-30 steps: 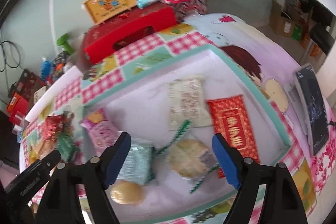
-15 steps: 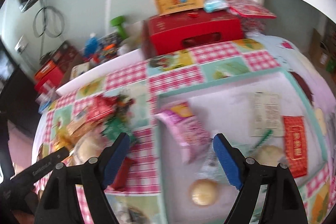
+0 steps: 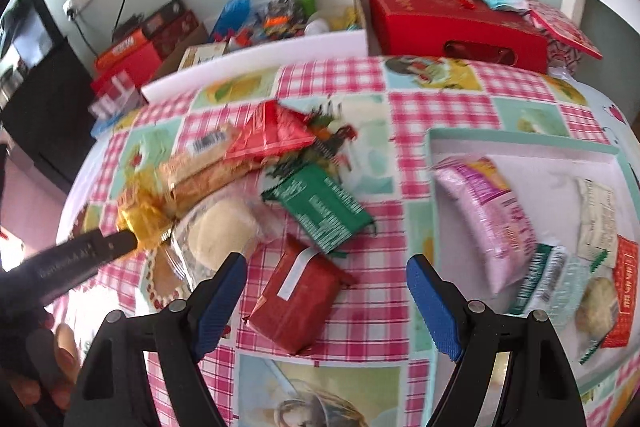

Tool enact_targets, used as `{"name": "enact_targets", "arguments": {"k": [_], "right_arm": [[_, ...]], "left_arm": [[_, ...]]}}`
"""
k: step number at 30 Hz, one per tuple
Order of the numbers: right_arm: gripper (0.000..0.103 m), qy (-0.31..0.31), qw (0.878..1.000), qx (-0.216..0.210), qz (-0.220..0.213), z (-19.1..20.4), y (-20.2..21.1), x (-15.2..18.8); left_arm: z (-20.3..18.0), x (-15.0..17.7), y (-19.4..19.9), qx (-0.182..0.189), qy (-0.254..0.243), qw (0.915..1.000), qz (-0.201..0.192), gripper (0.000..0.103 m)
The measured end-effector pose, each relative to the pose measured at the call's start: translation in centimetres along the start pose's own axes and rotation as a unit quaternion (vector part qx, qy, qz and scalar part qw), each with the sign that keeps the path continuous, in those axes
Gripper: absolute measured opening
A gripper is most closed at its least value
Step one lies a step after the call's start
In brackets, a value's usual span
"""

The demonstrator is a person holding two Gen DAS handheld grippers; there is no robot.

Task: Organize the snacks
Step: 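Move both grippers back toward the remaining snacks, then grasp the red wrapped packet with the right gripper while the left grasps the cream bun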

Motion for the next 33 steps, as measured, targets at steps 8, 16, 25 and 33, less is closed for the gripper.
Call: {"name": "enact_targets", "arguments": {"k": [8,16,25,33], "right_arm": [[0.084,0.018,0.999,0.011,0.030,1.1,-2.6,1.2],[0.084,0.008,0.999,0.028,0.041,-0.2,-3.0,1.3],[0.066,0.004,0.999,0.034,0.038,-0.3,-2.6,1.3],[0.045,-0.004,0.998,0.035,0.047,-0.6,-2.7,1.3]], "left_arm": [[-1.3,-0.3,-0.1,0.013,-0.022,0.9997,-0.005,0.073],[-4.1,-0.4,0.1,0.034,-0.070,0.9969,-0.012,0.073],[-8.7,0.8,-0.9,0.080,-0.136,0.9874,-0.004,0.073],[-10.3,2.1,-2.8,0.082,-0.164,0.9829,0.018,0.068]]}}
Point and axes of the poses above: each gripper's, at about its wrist camera, not at the fingertips, and y roughly against the way its jaws point, z to its left, x to its underside, the point moved 6 cm from there along -y, roughly the way its jaws point, and after that the axes turned 6 degrees about x, right-handed, at the moved point
